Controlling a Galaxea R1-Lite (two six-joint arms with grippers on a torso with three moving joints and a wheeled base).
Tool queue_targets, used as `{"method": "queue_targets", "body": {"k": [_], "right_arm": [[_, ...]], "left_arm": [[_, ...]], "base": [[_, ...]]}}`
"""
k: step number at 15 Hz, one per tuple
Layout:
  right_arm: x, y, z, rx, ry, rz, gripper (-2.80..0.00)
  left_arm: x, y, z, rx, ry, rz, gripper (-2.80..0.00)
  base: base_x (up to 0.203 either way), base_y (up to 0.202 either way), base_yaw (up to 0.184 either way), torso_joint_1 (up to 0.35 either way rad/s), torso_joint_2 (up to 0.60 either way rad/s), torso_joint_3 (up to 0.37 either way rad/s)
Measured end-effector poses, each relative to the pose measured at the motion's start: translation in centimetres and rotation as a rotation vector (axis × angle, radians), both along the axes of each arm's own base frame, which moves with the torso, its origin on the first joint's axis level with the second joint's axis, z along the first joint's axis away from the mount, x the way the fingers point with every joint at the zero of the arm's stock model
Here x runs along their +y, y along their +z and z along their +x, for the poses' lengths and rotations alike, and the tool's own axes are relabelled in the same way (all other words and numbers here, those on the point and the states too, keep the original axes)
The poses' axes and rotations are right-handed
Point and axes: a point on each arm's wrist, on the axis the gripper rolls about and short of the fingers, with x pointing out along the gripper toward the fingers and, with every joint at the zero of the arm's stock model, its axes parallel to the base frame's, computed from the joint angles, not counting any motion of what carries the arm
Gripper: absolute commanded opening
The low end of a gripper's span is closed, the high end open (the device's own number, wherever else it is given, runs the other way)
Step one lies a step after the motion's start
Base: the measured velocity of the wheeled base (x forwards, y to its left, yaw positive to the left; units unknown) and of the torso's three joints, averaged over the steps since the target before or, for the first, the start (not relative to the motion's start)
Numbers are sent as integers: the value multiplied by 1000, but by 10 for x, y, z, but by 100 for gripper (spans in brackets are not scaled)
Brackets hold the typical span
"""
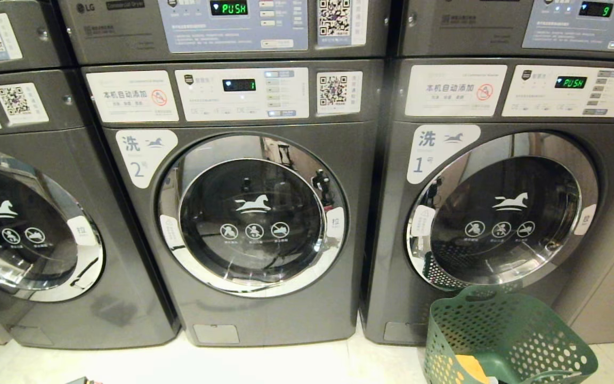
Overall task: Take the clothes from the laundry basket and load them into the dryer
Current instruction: Take the clothes out of the basket
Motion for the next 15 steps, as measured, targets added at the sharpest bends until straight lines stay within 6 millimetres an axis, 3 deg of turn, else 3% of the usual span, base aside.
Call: {"method": "queue_targets", "body": {"k": [11,15], "right_arm": [[0,0,0,0,0,4,-280],[0,0,0,1,-2,6,-280]], "left_arm": [[0,0,0,0,1,-1,-280],[0,0,0,0,0,-1,-280]], "base": [[0,-194,1,0,3,2],[0,-54,-1,0,0,1]]}}
